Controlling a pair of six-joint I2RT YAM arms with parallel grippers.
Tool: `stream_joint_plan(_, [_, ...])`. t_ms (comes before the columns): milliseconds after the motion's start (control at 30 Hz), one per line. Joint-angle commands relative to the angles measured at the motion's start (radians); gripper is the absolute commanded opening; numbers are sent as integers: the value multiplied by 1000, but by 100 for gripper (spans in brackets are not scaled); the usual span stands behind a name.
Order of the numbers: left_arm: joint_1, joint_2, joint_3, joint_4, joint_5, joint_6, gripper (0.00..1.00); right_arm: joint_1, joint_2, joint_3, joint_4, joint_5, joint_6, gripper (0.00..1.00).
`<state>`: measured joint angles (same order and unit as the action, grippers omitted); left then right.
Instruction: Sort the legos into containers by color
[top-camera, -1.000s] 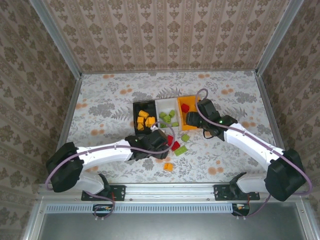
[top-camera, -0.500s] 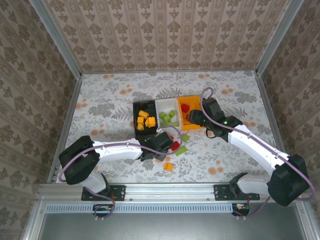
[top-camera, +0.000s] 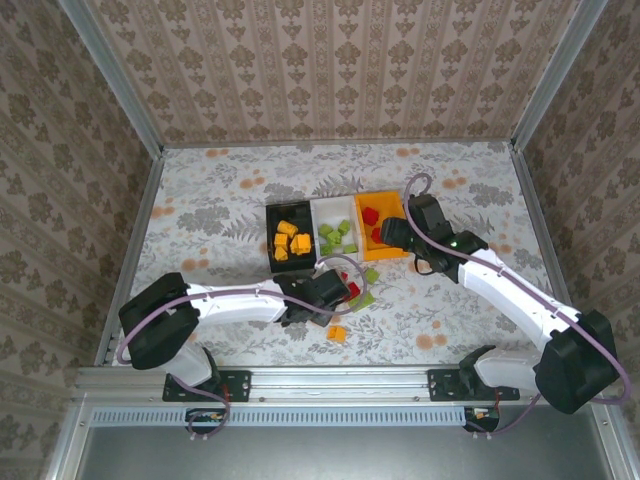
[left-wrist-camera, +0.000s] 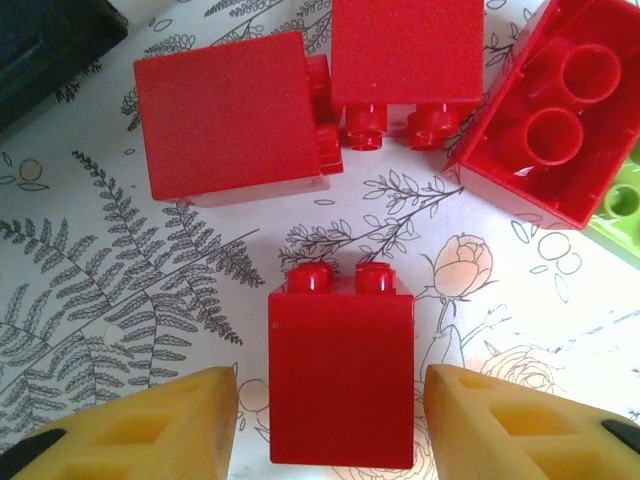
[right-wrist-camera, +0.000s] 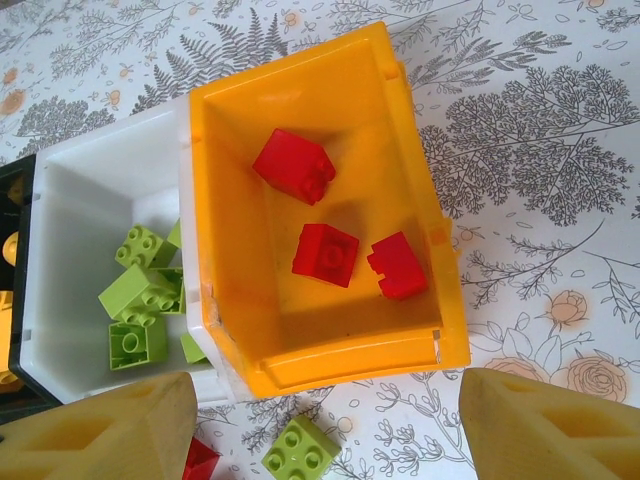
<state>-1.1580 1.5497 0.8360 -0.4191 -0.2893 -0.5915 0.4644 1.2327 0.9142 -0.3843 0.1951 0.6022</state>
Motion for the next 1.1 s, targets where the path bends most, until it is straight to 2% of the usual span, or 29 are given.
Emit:
stream_joint_plan(0, [-5,28,21,-20,-13,-2,58,-9,-32,-12,-11,-6,-5,71])
stream_joint_plan(67, [-5,46,23,-12,-10,-1,57,-11,-37,-15,-15,-8,-7,71])
stream_joint_plan(333, [-5,33,53,-25,-16,10,32,-34,-62,-30,-19,-5,-6,71])
stream_joint_plan(500, [9,-57,130,-22,-4,57,30,-52,-93,-62,-15,4,11,71])
stream_joint_plan(600, [69,-60,196,44,63,97,30,-66,-116,-88,-12,13,28,71])
stream_joint_plan(833, [204,132,428,202,241,151,30,-91,-142,-127,-14,6,44,71])
stream_joint_plan(1067, [248,385,734,180,357,170,30,-101,-155,-145,-25,0,34,71])
